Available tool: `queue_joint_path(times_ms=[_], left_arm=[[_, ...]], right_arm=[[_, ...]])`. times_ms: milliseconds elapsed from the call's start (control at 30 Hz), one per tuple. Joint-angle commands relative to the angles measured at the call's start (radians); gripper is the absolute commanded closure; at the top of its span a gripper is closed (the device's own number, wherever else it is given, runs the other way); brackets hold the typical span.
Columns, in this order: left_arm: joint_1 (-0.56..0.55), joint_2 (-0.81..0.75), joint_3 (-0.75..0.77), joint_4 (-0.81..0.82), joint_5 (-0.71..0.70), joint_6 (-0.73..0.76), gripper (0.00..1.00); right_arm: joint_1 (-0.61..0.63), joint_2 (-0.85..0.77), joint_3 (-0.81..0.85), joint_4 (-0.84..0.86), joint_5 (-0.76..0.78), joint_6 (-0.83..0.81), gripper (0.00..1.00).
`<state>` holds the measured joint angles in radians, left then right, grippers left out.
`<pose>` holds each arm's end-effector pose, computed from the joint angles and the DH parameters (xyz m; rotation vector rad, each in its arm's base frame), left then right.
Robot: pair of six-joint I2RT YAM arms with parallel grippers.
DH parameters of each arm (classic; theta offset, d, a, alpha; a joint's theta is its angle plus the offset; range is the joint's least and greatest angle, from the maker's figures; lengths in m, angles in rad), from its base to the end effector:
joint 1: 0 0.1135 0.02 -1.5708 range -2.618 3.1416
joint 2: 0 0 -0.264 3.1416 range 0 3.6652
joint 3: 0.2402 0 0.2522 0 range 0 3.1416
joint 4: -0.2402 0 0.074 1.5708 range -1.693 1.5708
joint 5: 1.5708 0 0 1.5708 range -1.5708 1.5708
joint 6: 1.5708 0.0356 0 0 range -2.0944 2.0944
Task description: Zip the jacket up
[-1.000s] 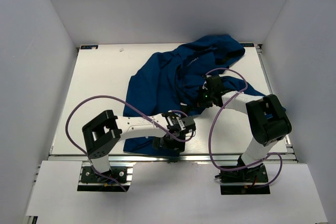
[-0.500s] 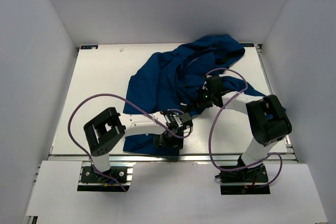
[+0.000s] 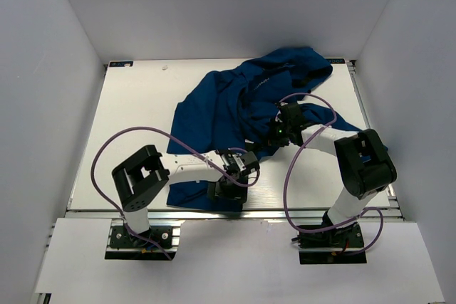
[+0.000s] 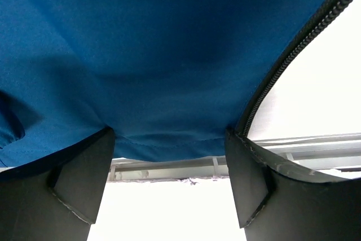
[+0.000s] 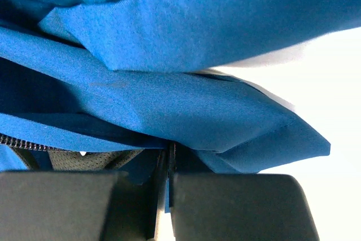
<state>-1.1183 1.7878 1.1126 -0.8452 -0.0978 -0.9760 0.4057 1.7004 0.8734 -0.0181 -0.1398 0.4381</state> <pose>0.1391 -0.2782 0.1557 0.2118 3.0243 0.0080 0.3074 0.1374 0.1539 -0.0257 2.4809 0.5440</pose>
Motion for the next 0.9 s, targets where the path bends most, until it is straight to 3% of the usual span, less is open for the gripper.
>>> queue_joint_path(times_ms=[0, 267, 367, 400, 500, 533, 600, 700, 867], left_arm=[[0.011, 0.108, -0.004, 0.023, -0.031, 0.023, 0.13], [0.014, 0.245, 0.046, -0.045, -0.04, 0.025, 0.31], [0.02, 0.24, 0.036, -0.045, -0.042, 0.019, 0.53], [0.02, 0.234, 0.036, -0.042, -0.043, 0.02, 0.66], [0.021, 0.226, 0.035, -0.046, -0.06, 0.019, 0.78], [0.021, 0.219, 0.035, -0.049, -0.068, 0.02, 0.89], [0.021, 0.196, 0.033, -0.043, -0.077, 0.022, 1.0], [0.021, 0.148, 0.039, -0.041, -0.103, 0.028, 1.0], [0.021, -0.084, 0.032, 0.012, -0.161, 0.089, 1.0]], right_arm=[[-0.007, -0.004, -0.042, -0.112, 0.042, -0.022, 1.0], [-0.005, -0.133, -0.108, -0.109, 0.035, 0.011, 1.0], [-0.005, -0.18, -0.125, -0.114, 0.031, 0.017, 1.0], [-0.005, -0.2, -0.129, -0.112, 0.023, 0.019, 1.0], [-0.005, -0.24, -0.134, -0.132, 0.013, 0.011, 1.0], [-0.005, -0.252, -0.137, -0.135, 0.006, 0.004, 1.0], [-0.007, -0.298, -0.148, -0.148, -0.032, -0.012, 1.0], [-0.007, -0.366, -0.171, -0.158, -0.131, -0.044, 1.0], [-0.005, -0.475, -0.217, -0.192, -0.248, -0.099, 1.0]])
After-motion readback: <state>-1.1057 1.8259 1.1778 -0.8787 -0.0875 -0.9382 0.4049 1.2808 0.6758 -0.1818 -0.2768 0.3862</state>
